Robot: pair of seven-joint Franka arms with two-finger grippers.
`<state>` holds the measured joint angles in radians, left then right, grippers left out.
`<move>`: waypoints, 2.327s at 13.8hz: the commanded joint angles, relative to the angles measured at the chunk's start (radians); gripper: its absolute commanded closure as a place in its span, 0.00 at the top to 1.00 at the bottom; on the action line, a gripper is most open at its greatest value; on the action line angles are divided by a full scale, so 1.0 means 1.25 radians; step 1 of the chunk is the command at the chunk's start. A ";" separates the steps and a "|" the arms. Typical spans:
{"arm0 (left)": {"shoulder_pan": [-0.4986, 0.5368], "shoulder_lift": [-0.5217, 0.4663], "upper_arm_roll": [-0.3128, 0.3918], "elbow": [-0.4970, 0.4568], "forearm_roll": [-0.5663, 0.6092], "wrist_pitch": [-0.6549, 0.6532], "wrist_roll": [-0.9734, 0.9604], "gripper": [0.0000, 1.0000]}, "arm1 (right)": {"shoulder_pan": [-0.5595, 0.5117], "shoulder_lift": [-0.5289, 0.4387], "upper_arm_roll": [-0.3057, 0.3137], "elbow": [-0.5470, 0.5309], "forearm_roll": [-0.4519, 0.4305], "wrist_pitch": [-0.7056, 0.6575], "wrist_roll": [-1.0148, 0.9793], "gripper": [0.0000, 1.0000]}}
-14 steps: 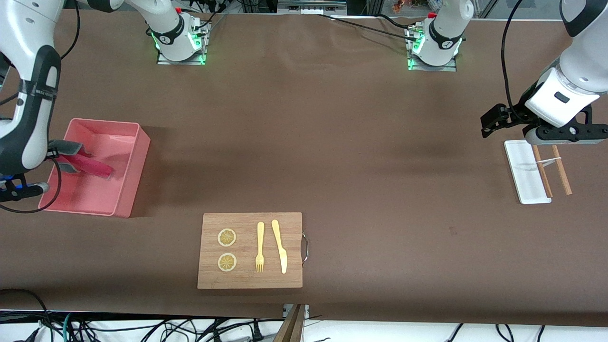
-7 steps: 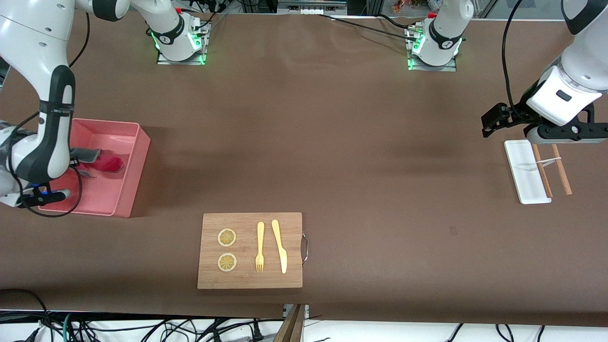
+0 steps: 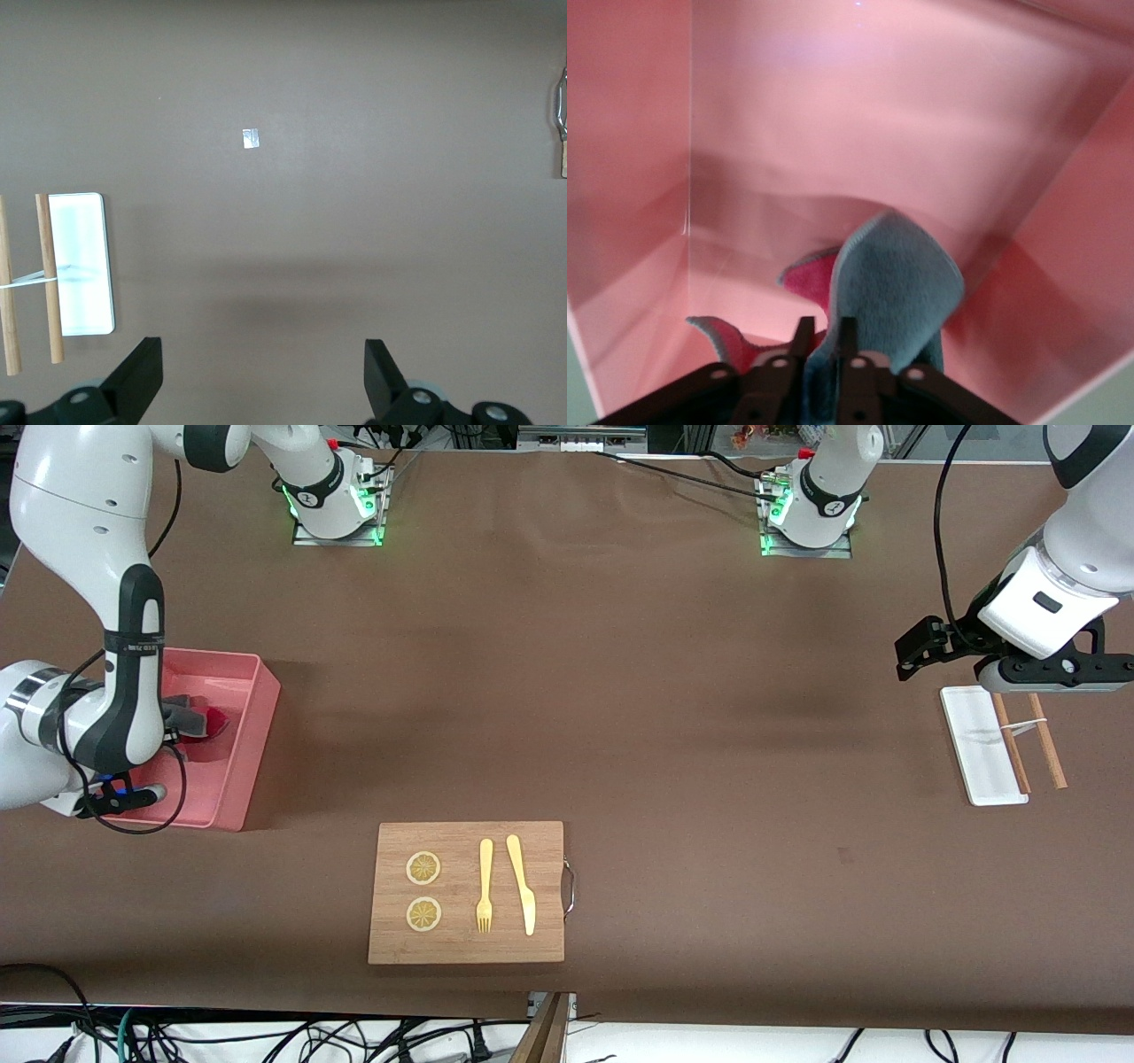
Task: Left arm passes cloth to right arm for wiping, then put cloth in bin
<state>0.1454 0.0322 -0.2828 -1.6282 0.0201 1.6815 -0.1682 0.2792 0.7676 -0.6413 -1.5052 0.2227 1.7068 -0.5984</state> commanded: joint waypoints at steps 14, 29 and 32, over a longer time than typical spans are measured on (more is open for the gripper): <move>0.000 0.006 -0.024 0.034 -0.007 -0.014 0.003 1.00 | 0.010 -0.041 0.002 0.014 0.030 -0.003 0.047 1.00; 0.000 0.006 -0.035 0.036 -0.005 -0.014 0.003 1.00 | -0.096 -0.462 0.291 0.003 -0.125 -0.228 0.371 1.00; 0.000 0.006 -0.035 0.036 -0.005 -0.012 0.003 1.00 | -0.104 -0.497 0.320 0.002 -0.145 -0.238 0.368 1.00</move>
<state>0.1449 0.0322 -0.3246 -1.6075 0.0201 1.6812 -0.1682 0.1743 0.1844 -0.2793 -1.4736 0.0732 1.4149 -0.1544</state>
